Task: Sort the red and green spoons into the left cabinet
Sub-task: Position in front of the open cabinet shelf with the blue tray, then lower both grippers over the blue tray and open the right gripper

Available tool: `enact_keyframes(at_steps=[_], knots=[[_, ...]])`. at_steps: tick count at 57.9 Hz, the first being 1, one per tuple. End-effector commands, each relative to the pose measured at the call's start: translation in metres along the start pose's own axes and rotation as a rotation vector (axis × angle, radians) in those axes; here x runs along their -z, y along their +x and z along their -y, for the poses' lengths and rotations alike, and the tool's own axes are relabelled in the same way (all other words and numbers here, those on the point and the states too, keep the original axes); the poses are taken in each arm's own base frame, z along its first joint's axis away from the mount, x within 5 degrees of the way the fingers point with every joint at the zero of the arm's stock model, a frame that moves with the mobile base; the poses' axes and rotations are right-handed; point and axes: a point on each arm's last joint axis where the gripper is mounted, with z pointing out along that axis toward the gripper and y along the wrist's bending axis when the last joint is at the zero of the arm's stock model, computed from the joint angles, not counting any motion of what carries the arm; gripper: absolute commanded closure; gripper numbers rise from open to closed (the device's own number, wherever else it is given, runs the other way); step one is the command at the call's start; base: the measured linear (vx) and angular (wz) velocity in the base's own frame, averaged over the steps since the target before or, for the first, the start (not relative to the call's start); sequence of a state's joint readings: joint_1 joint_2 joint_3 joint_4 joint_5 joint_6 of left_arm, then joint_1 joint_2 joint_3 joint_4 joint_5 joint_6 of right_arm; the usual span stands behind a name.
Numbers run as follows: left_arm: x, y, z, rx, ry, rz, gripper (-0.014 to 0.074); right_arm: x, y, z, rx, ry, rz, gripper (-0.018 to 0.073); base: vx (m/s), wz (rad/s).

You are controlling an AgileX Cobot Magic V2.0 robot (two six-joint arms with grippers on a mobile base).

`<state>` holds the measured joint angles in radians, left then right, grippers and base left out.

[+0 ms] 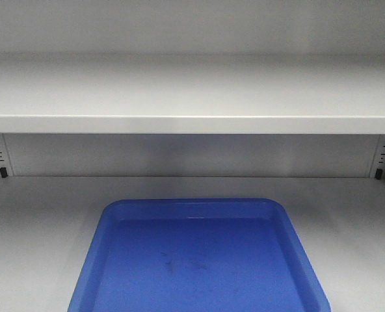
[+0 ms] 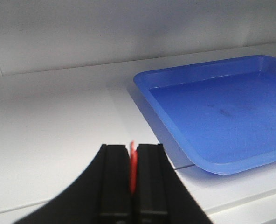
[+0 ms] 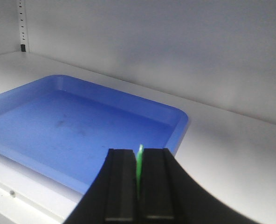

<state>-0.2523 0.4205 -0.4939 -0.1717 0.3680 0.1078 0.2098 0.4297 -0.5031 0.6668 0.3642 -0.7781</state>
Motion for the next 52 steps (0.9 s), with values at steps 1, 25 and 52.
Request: enact_keyframes(at_steps=[1, 25, 52], knots=[[0.002, -0.018, 0.001, 0.014, 0.004, 0.121, 0.0603, 0.001, -0.014, 0.006, -0.017, 0.051, 0.076, 0.0562, 0.00, 0.00], [-0.002, -0.024, 0.000, 0.074, -0.001, 0.184, 0.0603, -0.003, -0.015, 0.008, -0.027, 0.069, 0.085, 0.0562, 0.00, 0.00], [-0.075, -0.083, 0.008, 0.036, 0.033, 0.216, 0.0603, -0.073, -0.040, 0.036, -0.064, 0.143, 0.023, 0.0560, 0.00, 0.00]])
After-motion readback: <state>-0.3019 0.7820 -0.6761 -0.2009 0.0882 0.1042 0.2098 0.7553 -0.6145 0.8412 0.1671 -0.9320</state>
